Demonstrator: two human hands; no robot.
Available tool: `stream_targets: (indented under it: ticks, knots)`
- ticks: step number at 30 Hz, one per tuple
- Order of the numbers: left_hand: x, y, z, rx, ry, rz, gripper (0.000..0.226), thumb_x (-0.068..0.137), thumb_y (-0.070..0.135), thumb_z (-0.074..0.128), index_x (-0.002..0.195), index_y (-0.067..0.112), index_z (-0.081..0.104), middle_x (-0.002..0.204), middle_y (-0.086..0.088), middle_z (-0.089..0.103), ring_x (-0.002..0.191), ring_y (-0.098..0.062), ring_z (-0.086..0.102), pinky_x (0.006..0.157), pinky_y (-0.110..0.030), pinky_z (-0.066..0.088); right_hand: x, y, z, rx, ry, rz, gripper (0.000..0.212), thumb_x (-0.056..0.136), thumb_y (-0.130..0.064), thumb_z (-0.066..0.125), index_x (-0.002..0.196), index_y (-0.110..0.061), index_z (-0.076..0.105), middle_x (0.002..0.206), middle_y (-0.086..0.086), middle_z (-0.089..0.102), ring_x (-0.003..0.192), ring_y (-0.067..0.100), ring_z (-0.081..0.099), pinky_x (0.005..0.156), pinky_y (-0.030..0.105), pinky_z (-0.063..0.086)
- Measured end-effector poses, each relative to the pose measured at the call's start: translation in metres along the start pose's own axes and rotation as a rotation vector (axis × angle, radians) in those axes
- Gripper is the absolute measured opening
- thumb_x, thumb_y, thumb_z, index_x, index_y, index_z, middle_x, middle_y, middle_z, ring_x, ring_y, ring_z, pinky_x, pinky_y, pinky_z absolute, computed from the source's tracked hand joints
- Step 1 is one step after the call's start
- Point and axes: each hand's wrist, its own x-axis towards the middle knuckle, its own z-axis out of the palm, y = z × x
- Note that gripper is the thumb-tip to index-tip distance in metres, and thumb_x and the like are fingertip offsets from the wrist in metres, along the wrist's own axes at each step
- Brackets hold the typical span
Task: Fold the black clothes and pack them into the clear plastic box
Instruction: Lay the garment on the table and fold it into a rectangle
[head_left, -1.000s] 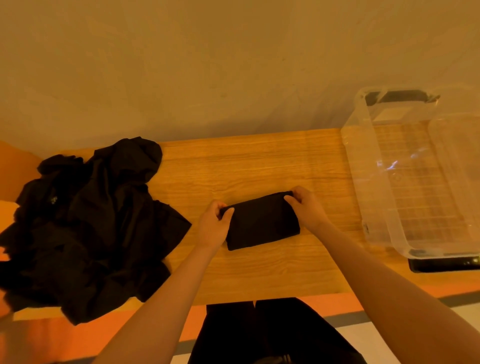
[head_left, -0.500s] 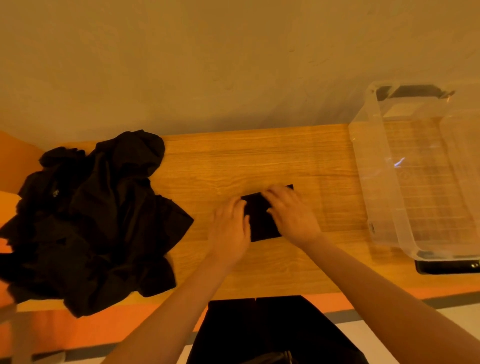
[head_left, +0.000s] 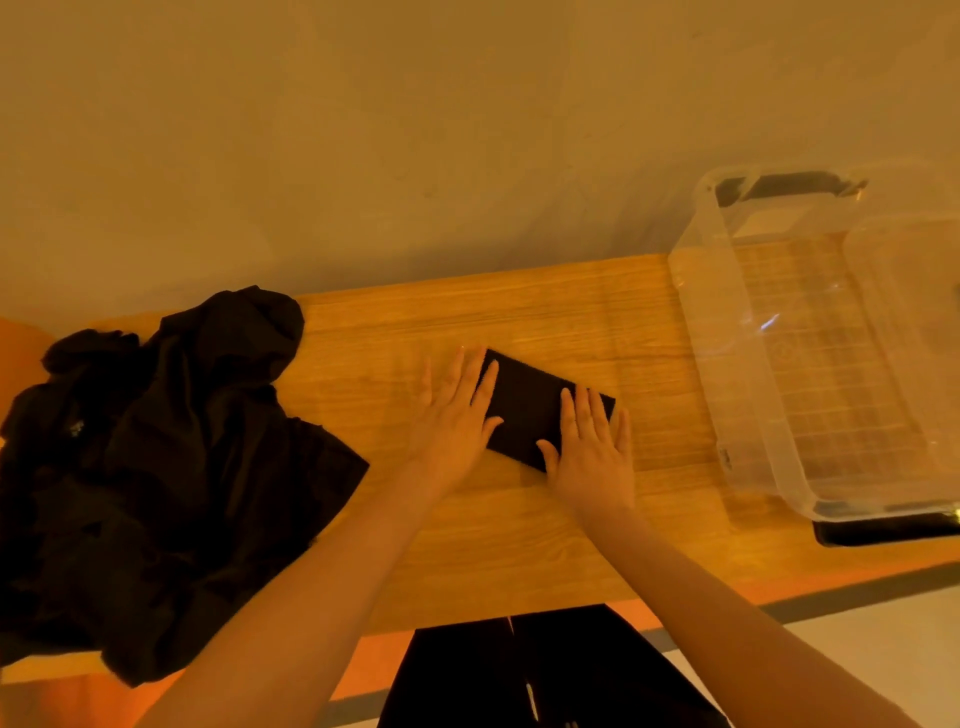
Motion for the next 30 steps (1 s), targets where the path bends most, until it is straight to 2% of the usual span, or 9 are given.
stream_targets:
  ticks: [2,5,8,11,16,20,22,27,30]
  knots:
    - [0.0,0.019,-0.003,-0.088,0.097,-0.117,0.063,0.099,0.035,0.026,0.145,0.01,-0.01,0.146,-0.009,-0.026,0.134,-0.027,-0.028,0.109,-0.052,-0.019,-0.005,0.008,0.0,-0.005,-0.046,0.132,0.07,0.097,-0.051,0.015,0.147,-0.009,-0.01,0.156,0.012,-0.007,0.144,0.024,-0.01,0.113,0.046,-0.01]
    - [-0.013,0.057,0.004,-0.225,0.092,-0.091,0.059,0.096,0.035,0.014,0.147,0.007,0.006,0.152,-0.014,-0.009,0.139,-0.029,-0.014,0.115,-0.047,-0.002,-0.011,0.016,0.006,0.074,0.011,0.285,0.078,0.091,-0.057,0.012,0.146,-0.002,0.004,0.154,0.02,0.008,0.144,0.032,0.006,0.114,0.048,0.001]
    - [-0.006,0.072,0.012,-0.254,-0.073,0.004,0.065,0.096,0.047,0.017,0.145,0.011,-0.009,0.154,-0.012,-0.015,0.134,-0.024,-0.025,0.11,-0.041,-0.013,-0.011,0.025,0.009,0.098,0.072,0.208,0.075,0.091,-0.055,0.016,0.14,-0.002,0.033,0.145,0.021,0.035,0.135,0.034,0.033,0.111,0.046,0.012]
    - [0.023,0.064,0.013,-0.232,-0.102,0.01,0.07,0.097,0.049,0.024,0.146,0.016,-0.012,0.155,-0.01,-0.018,0.133,-0.021,-0.029,0.109,-0.039,-0.016,-0.01,0.041,0.005,0.075,-0.008,0.061,0.074,0.096,-0.052,0.001,0.135,-0.006,0.043,0.141,0.015,0.044,0.131,0.029,0.041,0.106,0.045,0.028]
    - [0.067,0.055,0.002,-0.202,-0.058,0.082,0.065,0.098,0.046,0.023,0.146,0.02,-0.012,0.153,-0.005,-0.019,0.137,-0.022,-0.025,0.111,-0.041,-0.013,0.012,0.054,0.004,0.108,0.023,0.026,0.072,0.095,-0.053,-0.001,0.14,-0.008,0.033,0.147,0.013,0.035,0.136,0.025,0.027,0.107,0.044,0.024]
    - [0.095,0.068,-0.014,-0.154,0.014,0.233,0.063,0.099,0.041,0.025,0.147,0.017,-0.007,0.155,-0.004,-0.016,0.134,-0.019,-0.027,0.114,-0.041,-0.01,0.033,0.052,-0.001,0.191,0.08,0.073,0.083,0.088,-0.059,-0.01,0.145,-0.009,0.022,0.154,0.011,0.017,0.14,0.02,0.002,0.112,0.041,0.007]
    - [0.116,0.077,-0.022,-0.095,-0.004,0.292,0.061,0.099,0.043,0.021,0.148,0.016,-0.003,0.157,-0.005,-0.012,0.14,-0.02,-0.022,0.114,-0.043,-0.01,0.039,0.053,-0.003,0.198,0.082,0.088,0.082,0.086,-0.061,-0.007,0.147,-0.01,0.013,0.155,0.008,0.007,0.139,0.018,-0.008,0.113,0.038,-0.001]
    - [0.154,0.084,-0.028,-0.03,-0.063,0.24,0.07,0.098,0.05,0.02,0.148,0.01,-0.007,0.157,-0.007,-0.012,0.143,-0.021,-0.016,0.115,-0.047,-0.005,0.039,0.058,0.001,0.169,0.072,0.081,0.078,0.079,-0.061,-0.023,0.141,-0.015,-0.008,0.15,0.002,-0.012,0.139,0.016,-0.015,0.112,0.035,-0.008]
    - [0.158,0.088,-0.029,-0.08,-0.066,0.215,0.071,0.097,0.05,0.022,0.147,0.008,-0.008,0.156,-0.009,-0.012,0.143,-0.023,-0.015,0.115,-0.046,-0.003,0.043,0.058,-0.002,0.184,0.091,0.101,0.073,0.081,-0.058,-0.016,0.14,-0.016,-0.009,0.149,0.002,-0.014,0.138,0.016,-0.016,0.112,0.035,-0.009]
